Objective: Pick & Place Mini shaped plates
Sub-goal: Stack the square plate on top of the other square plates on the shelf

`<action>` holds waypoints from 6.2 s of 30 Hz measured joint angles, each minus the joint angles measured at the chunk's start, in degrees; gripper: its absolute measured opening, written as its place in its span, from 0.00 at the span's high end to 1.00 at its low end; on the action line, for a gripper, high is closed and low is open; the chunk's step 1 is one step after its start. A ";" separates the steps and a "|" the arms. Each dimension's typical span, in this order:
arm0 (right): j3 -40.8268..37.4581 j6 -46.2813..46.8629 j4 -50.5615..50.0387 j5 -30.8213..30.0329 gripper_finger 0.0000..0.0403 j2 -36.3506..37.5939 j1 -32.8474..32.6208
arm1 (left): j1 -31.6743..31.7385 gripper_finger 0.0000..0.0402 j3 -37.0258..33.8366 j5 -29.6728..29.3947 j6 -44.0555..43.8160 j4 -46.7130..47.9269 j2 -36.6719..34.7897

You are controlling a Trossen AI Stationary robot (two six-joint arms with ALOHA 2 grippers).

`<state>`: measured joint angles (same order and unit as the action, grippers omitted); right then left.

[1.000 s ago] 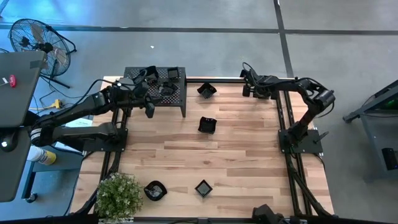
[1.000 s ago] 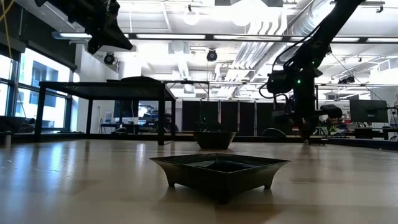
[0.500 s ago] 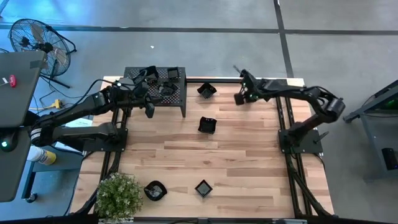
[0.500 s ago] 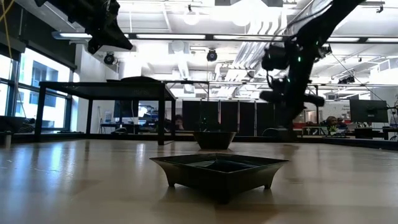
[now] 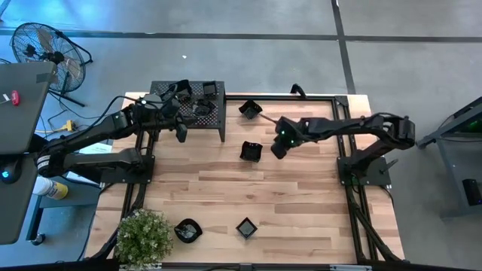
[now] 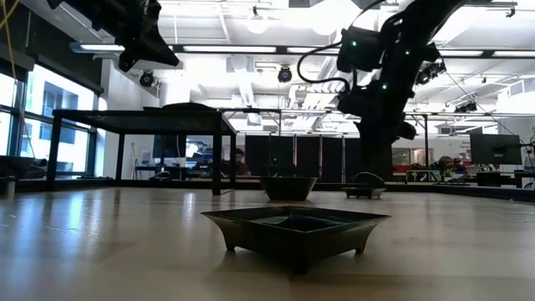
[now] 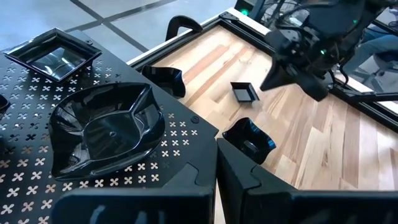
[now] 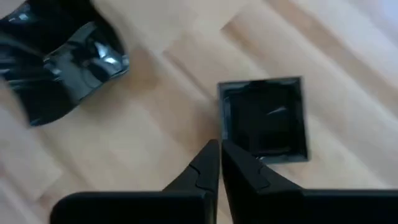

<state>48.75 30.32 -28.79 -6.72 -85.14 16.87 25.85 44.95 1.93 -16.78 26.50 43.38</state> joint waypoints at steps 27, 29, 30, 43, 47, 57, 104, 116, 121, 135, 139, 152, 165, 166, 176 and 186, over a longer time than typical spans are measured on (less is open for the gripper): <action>-22.29 38.37 21.96 6.28 0.73 9.04 8.21 | 0.00 1.00 0.00 0.01 -5.01 0.07 -0.02; -23.83 38.72 23.46 6.15 0.75 9.01 8.23 | 0.00 1.00 0.00 0.00 -5.01 0.07 -0.02; -24.28 38.73 24.05 6.13 0.77 9.01 8.23 | 0.00 1.00 0.00 -0.03 -5.01 0.07 -0.01; -25.29 41.86 29.19 5.65 0.84 9.01 8.10 | 0.00 1.00 0.00 -1.46 -5.56 0.05 0.00; -25.29 41.89 29.78 3.86 0.80 9.01 8.10 | 0.00 1.00 0.00 -1.46 -5.86 0.07 0.00; -25.24 41.60 33.13 4.06 0.90 5.78 8.74 | 0.00 1.00 0.00 -1.62 -5.75 0.05 0.00; -24.81 37.77 43.00 2.95 0.99 4.80 8.10 | 0.00 1.00 -0.04 7.43 -7.97 -8.08 5.97; -7.43 10.84 40.66 -2.40 0.99 9.78 5.89 | -7.10 0.84 1.54 -0.58 -13.35 -18.70 12.21; 2.45 -3.56 40.59 -5.66 1.00 9.77 2.92 | -9.21 0.71 5.63 -7.63 -13.68 -22.34 17.15; 13.44 -27.34 39.75 -10.40 1.00 9.77 -1.71 | -9.40 0.68 14.87 -12.01 -15.42 -35.76 28.74; 13.44 -28.33 40.69 -11.56 1.00 9.75 -2.48 | -9.38 0.68 17.08 -12.07 -15.17 -36.24 31.07; 13.44 -28.06 41.73 -10.13 0.99 9.71 -2.67 | -9.40 0.97 18.91 -12.81 -15.21 -36.41 32.54; 13.44 -27.86 42.10 -11.37 0.89 9.68 -2.67 | -8.19 1.00 18.91 -16.00 -15.75 -36.23 31.81; 13.44 -27.86 42.04 -11.79 0.87 9.68 -2.67 | -7.68 1.00 18.91 -15.99 -16.50 -35.35 31.38; 13.44 -27.87 41.30 -12.23 0.74 9.70 -2.63 | 9.28 1.00 18.93 -4.70 -22.50 -15.36 24.89; 13.44 -28.02 40.46 -11.56 0.75 9.70 -2.63 | 31.02 1.00 18.92 17.63 -17.78 2.46 26.08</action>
<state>62.19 2.31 11.67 -18.27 -75.44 14.24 56.87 63.87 19.56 -34.55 28.96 69.45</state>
